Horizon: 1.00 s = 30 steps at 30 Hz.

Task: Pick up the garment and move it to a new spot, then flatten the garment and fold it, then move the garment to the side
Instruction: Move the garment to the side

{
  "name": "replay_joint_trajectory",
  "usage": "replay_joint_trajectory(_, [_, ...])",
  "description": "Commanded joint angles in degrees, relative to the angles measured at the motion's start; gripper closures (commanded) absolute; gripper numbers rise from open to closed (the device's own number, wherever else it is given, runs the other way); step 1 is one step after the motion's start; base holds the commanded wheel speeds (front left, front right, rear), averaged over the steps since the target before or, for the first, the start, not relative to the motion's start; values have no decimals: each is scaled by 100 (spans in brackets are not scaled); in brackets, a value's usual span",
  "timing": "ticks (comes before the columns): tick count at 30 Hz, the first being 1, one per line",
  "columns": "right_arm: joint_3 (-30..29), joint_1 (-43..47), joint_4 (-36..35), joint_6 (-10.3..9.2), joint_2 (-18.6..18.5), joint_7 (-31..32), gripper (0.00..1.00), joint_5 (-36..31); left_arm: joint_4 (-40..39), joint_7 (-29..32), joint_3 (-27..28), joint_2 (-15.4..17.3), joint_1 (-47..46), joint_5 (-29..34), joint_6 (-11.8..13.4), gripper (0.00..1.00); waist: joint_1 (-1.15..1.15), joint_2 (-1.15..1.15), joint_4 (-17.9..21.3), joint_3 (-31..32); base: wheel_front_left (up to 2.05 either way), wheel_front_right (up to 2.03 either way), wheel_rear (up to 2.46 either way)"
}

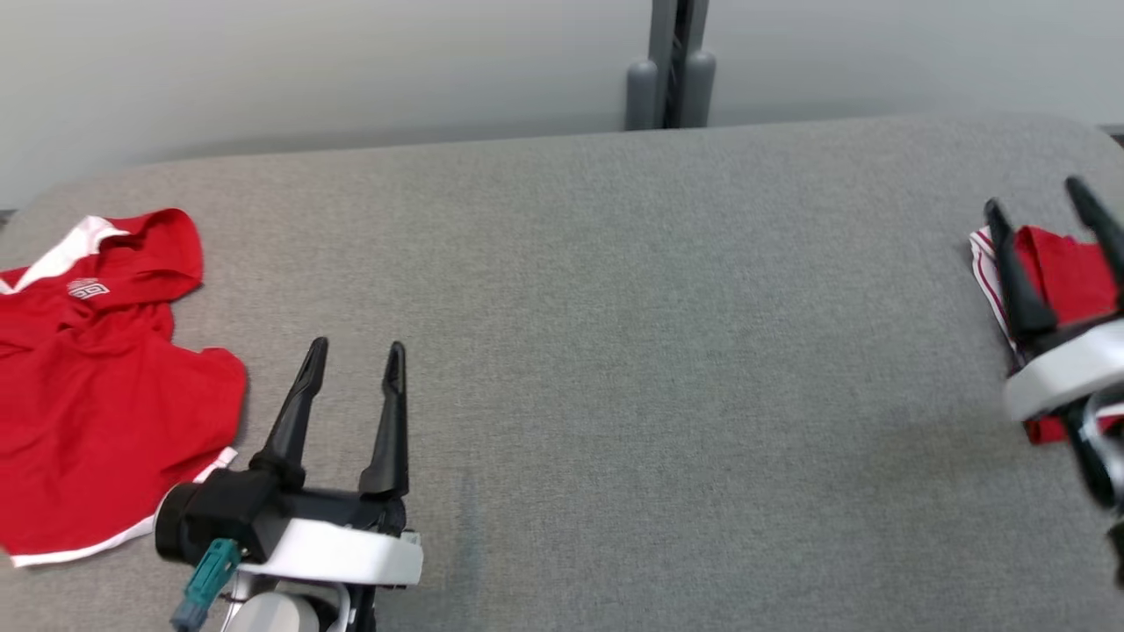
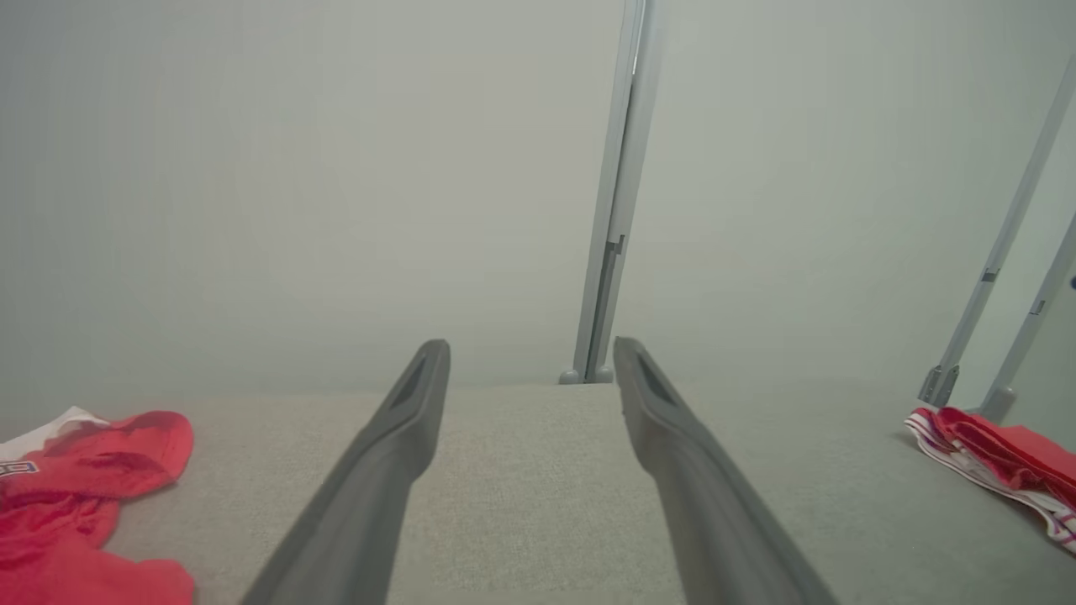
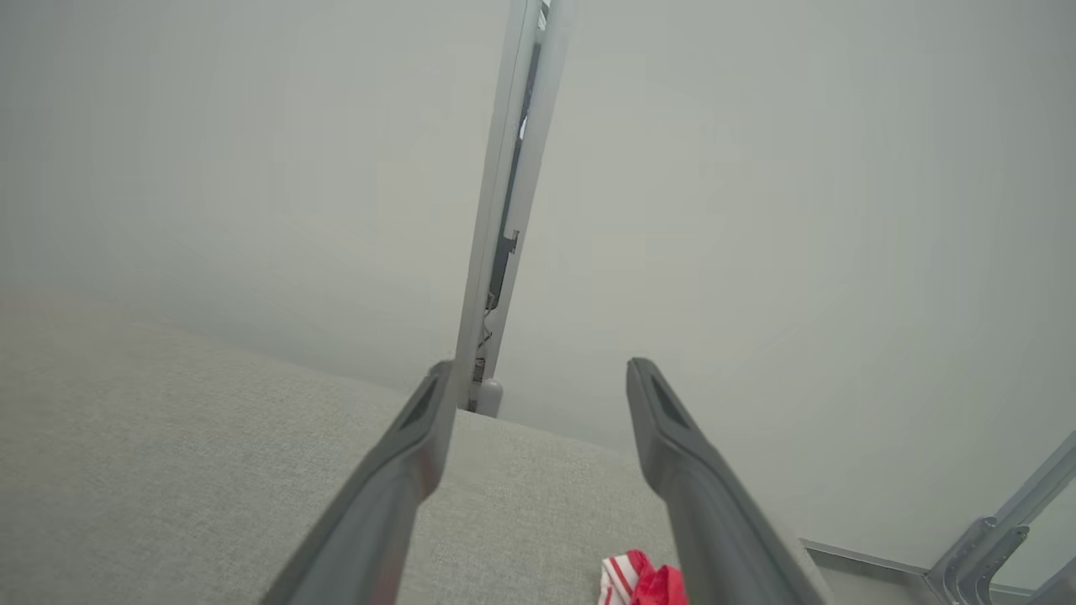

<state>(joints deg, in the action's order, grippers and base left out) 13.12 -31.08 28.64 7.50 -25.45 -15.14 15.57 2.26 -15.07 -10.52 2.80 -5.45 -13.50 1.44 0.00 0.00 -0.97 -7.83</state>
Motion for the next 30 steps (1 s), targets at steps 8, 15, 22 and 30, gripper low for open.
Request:
replay_joint_trajectory(8, [-867,1545,-1405,-2,1180,-9,0,-873,10,7,307,23,430,-18,-17,0,0,0,-225,399,0,0,0])
replay_joint_trajectory(15, [-1100,2285,-1935,-2,1813,-9,0,-1146,89,7,270,21,654,-55,-12,0,0,0,-255,566,0,0,0])
replay_joint_trajectory(22, [-1068,2457,-2033,-2,2015,-10,0,-1279,152,7,165,23,728,-157,79,0,0,0,-252,576,0,0,0])
replay_joint_trajectory(30, [-1105,2413,-2072,-2,2071,-10,0,-1319,164,7,202,23,659,-97,35,0,0,0,-227,509,0,0,0])
